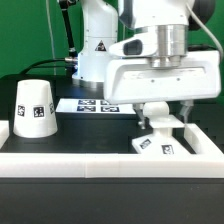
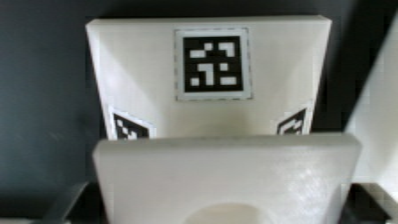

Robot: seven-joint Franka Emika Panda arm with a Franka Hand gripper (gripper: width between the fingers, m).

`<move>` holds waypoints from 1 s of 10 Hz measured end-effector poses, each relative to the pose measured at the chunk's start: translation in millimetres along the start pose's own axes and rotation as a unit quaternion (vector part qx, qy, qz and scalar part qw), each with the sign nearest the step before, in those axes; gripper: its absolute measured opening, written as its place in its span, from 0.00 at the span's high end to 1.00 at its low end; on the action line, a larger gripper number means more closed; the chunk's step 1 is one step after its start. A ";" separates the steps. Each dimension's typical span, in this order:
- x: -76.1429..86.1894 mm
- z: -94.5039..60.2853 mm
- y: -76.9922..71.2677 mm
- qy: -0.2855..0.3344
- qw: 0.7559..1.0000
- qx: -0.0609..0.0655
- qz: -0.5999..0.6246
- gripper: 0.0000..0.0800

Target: Assemble lamp

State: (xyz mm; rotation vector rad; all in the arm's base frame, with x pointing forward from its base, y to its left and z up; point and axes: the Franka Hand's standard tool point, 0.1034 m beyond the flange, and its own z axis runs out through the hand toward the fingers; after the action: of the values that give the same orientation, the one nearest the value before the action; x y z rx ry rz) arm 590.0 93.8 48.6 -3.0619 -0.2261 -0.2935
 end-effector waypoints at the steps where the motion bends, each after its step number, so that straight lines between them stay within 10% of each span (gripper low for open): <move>1: 3.5 0.7 -3.7 0.003 1.000 0.000 0.001 0.33; 7: 12.2 2.1 -3.5 0.007 1.000 -0.004 0.019 0.33; 10: 12.0 2.2 -3.5 0.007 1.000 -0.004 0.018 0.14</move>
Offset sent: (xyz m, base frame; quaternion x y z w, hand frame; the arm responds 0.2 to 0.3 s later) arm 0.0141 0.0211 -0.0052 0.0017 0.0013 0.0152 0.9999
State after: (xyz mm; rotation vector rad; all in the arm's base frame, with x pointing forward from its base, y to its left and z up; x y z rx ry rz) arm 601.5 99.1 48.9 -3.0666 -0.1693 -0.3136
